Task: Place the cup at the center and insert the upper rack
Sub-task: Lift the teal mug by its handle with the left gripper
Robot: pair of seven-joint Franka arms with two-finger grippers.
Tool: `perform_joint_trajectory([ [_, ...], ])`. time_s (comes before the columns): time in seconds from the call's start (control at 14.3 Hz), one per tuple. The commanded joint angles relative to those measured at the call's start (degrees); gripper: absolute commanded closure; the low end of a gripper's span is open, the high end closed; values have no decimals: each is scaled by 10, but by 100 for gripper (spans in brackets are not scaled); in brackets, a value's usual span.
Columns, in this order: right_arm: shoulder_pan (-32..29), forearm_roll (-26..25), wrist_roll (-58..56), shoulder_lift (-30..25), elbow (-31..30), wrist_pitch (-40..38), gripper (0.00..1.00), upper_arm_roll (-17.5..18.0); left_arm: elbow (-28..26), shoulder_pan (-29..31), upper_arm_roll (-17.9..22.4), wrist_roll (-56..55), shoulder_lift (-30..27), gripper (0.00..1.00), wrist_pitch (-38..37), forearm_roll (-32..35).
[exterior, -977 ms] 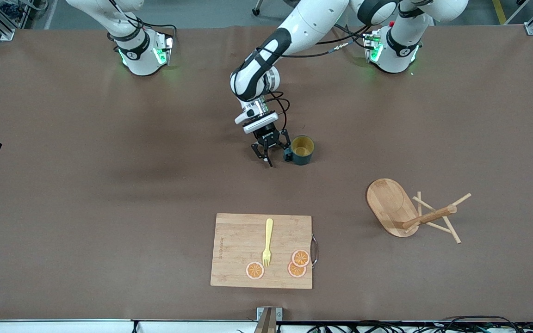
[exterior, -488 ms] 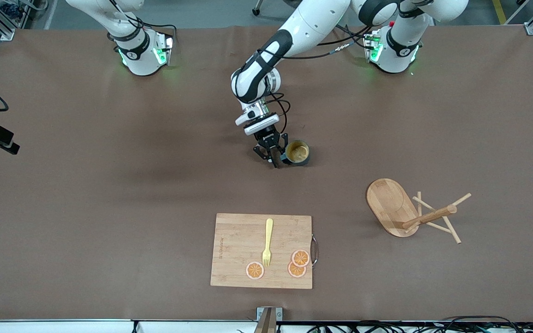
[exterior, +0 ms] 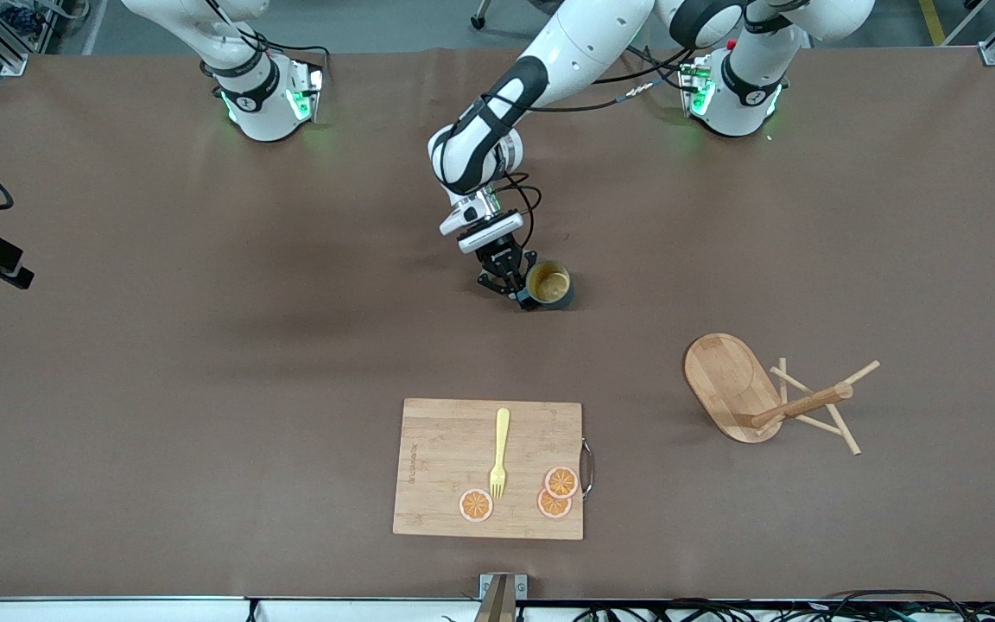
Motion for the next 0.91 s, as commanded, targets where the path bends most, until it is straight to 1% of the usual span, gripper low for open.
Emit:
perform_joint_trajectory([
  [0.0,15,-2,3,-19,-21,5,0,-11,-6,6,-4,1,-28,100,6,-33],
  [0.21,18,-28,1,-27,-34,3,0,-6,-5,20,-9,16,-66,100,18,-85],
  [0.28,18,-28,2,-34,-46,5,0,-6,-5,25,-9,26,-79,100,25,-111],
  [0.42,18,-28,3,-51,-69,10,0,-5,-5,37,-9,59,-111,100,37,-172],
  [0.63,21,-28,3,-56,-73,9,0,-5,4,72,-8,100,-165,100,52,-293],
  [0.7,27,-28,3,-56,-75,10,0,-5,6,79,-8,128,-181,100,52,-318],
  [0.84,26,-28,3,-63,-86,9,0,-5,3,98,-8,172,-205,100,52,-335],
])
